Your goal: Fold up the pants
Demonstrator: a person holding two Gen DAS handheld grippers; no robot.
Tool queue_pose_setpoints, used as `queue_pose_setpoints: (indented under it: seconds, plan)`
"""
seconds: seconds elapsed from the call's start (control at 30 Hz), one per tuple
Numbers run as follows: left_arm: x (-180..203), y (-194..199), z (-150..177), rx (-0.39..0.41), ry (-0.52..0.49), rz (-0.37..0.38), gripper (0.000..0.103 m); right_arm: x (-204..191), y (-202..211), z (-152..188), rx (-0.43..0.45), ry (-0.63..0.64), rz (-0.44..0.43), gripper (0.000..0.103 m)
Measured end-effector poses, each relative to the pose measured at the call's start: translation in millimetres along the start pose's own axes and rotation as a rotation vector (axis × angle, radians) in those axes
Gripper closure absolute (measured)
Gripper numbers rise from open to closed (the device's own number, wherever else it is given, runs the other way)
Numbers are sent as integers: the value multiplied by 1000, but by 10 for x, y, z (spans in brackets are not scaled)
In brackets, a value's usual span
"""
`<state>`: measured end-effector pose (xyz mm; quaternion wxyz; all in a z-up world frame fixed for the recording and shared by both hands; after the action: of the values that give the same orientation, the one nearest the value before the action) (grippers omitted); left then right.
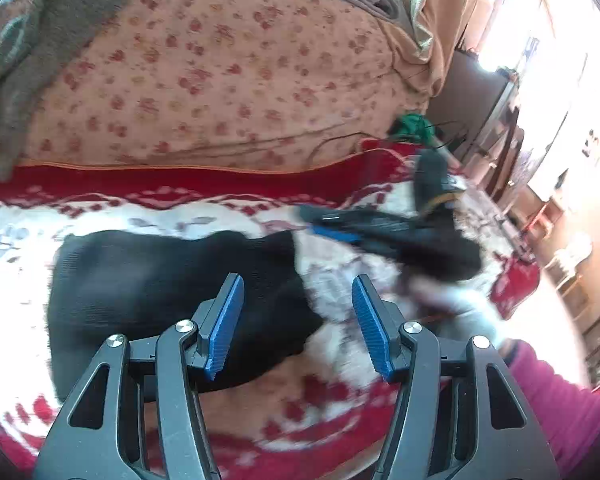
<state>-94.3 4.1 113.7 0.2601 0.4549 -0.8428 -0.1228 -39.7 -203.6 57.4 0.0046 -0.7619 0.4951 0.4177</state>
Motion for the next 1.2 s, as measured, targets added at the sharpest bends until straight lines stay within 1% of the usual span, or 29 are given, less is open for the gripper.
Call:
queue_pose_setpoints:
  seconds: [0.1,0.2,0.3,0.4,0.5,0.57,0.63,0.67,0.7,0.73,0.8,0.93,1.0,1.07,1.17,1.2]
  plan:
    - [-283,96,44,3,-27,-107,47,3,213,28,14,-31,-15,53]
    - [-636,135,95,-7,6,-203,47,-105,315,132,-10,-28,-36,52]
    - [-883,135,134,-6,59,-268,47,-296,313,307,-62,12,-44,52]
    - [-979,117,168,6,65,-315,47,-499,315,433,-79,37,-82,52]
    - [-983,83,177,11,56,-322,47,-625,244,520,-112,21,-119,52]
    - [-966,51,180,12,49,-318,47,-656,150,592,-150,23,-112,53]
    - [-945,-3,180,3,48,-313,47,-675,81,664,-172,59,-93,72]
    - [-930,-37,192,-3,46,-308,47,-690,63,699,-181,82,-89,76]
    - [-918,-55,196,-7,44,-309,47,-710,60,727,-184,110,-88,85]
    - [-909,-71,201,-11,41,-311,47,-742,86,756,-179,149,-86,91]
    - [-892,-102,230,-17,33,-318,47,-758,119,808,-190,177,-87,93]
    - [-874,-155,292,-36,35,-314,47,-637,124,968,-263,197,-36,93]
    - [-852,-158,307,-39,30,-313,47,-611,153,967,-267,200,-37,93]
    - [-825,-150,308,-37,26,-309,47,-610,217,905,-259,210,-20,93]
    - [-777,-134,305,-34,38,-287,47,-546,331,708,-186,194,18,81]
    - [-748,-135,307,-35,40,-279,47,-514,350,640,-167,180,30,68]
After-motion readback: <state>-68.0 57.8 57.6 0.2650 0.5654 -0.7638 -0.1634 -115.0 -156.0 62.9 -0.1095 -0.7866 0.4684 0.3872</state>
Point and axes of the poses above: each gripper's, at about its wrist camera, not at the fingertips, and y roughly against the way its jaws point, x to its right, z to its underside, the point moved 1 cm from there along -y, roughly the way its jaws point, and after that the axes turned 13 degrees about x, right-handed, at the moved point
